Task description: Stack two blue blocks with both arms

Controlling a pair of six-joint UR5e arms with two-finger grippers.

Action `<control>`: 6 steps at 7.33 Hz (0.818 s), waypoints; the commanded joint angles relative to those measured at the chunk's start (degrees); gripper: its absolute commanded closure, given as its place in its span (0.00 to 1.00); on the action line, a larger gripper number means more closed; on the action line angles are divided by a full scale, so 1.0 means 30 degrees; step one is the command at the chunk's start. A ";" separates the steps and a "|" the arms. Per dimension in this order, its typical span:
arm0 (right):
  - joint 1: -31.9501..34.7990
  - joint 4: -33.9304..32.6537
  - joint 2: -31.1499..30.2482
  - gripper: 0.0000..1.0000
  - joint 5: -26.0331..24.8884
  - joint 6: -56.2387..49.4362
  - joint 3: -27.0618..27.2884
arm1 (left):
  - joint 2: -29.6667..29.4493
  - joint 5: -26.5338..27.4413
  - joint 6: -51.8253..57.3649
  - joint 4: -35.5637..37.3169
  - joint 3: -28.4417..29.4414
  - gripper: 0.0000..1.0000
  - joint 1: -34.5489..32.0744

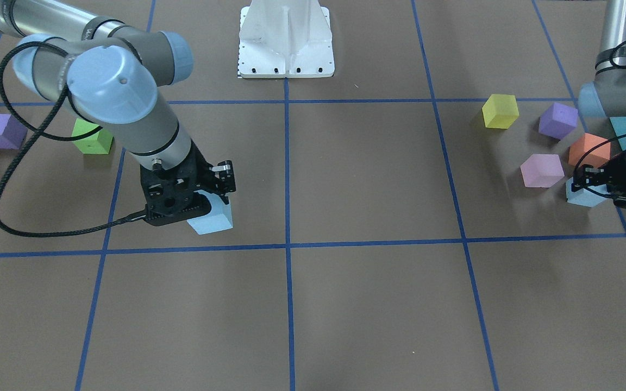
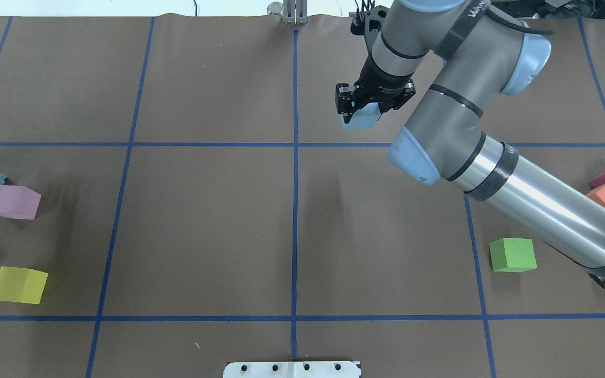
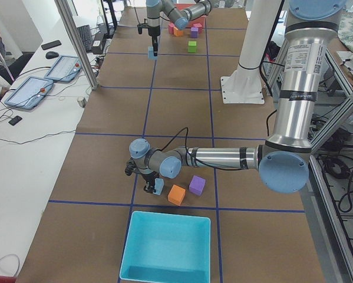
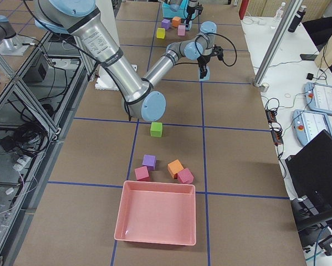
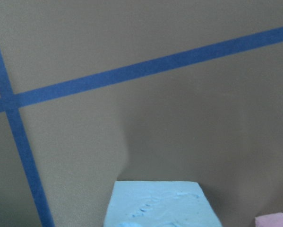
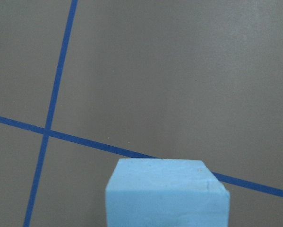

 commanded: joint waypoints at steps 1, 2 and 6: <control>-0.1916 0.0058 0.1358 0.44 -0.2053 0.3712 -0.0672 | -0.0875 -0.0558 -0.0011 0.1147 -0.0105 0.44 -0.0016; -0.2652 0.0117 0.2408 0.44 -0.2908 0.5065 -0.1893 | -0.1808 -0.1607 0.0018 0.2810 -0.0310 0.44 -0.0626; -0.4296 0.0205 0.2946 0.44 -0.5112 0.7422 -0.3220 | -0.6555 -0.1705 -0.4674 1.2542 -0.4609 0.44 -0.1452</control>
